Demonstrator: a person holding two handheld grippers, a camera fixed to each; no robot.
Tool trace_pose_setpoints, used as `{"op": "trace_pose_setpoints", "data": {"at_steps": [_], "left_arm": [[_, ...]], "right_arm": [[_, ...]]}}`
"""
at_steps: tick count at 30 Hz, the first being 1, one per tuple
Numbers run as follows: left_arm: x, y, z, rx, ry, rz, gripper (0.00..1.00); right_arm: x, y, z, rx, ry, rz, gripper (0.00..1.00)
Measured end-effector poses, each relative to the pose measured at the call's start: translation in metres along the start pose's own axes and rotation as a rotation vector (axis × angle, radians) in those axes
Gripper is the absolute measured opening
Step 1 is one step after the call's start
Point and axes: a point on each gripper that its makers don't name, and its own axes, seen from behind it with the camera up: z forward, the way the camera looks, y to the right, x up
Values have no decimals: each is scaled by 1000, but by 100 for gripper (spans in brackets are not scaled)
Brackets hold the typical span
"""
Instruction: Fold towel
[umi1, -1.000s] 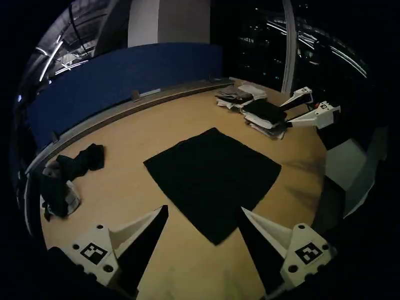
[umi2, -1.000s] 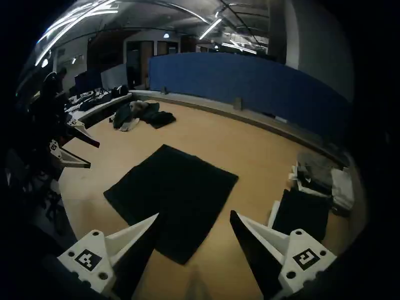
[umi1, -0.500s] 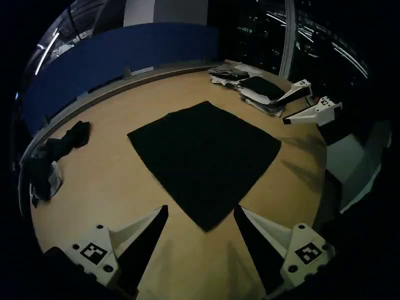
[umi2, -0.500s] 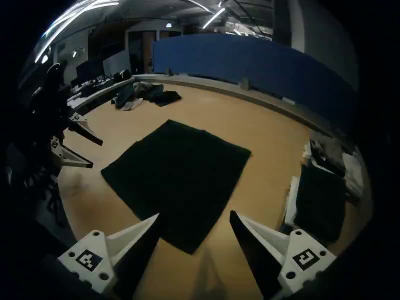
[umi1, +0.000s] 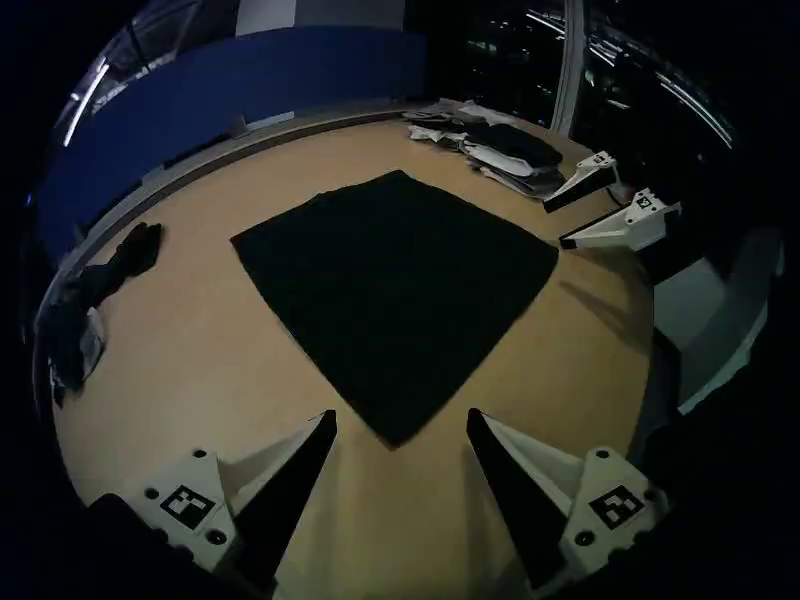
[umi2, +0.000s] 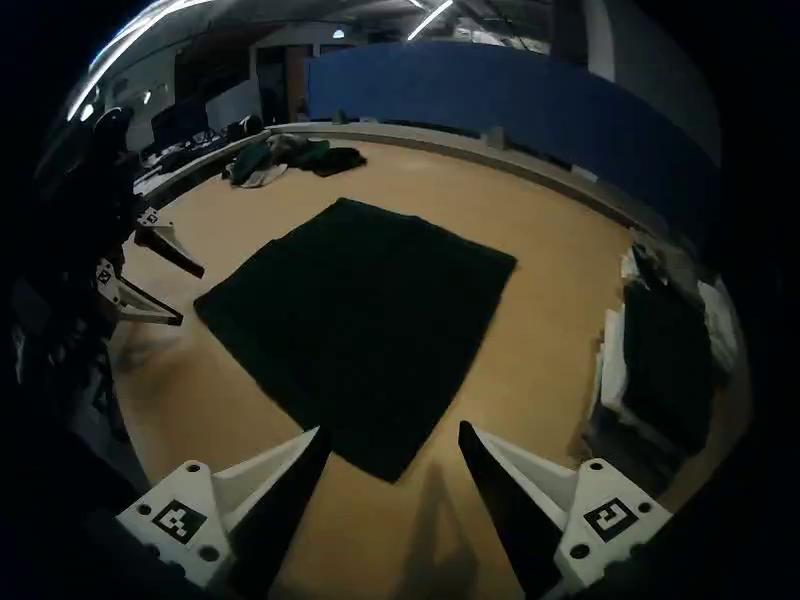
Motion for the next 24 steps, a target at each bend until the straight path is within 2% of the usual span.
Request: {"op": "trace_pose_setpoints", "data": {"at_steps": [10, 17, 21, 24], "left_arm": [[-4, 1, 5, -1, -9, -4, 95], [-9, 1, 8, 1, -28, 1, 83], [-10, 2, 9, -4, -37, -8, 78], [-10, 0, 9, 2, -41, -11, 71]], "right_arm": [[-17, -8, 6, 27, -29, -2, 88], [-25, -11, 9, 43, -54, -4, 76], [-29, -9, 12, 45, -64, 13, 64], [-31, -9, 12, 48, -70, 23, 62]]}}
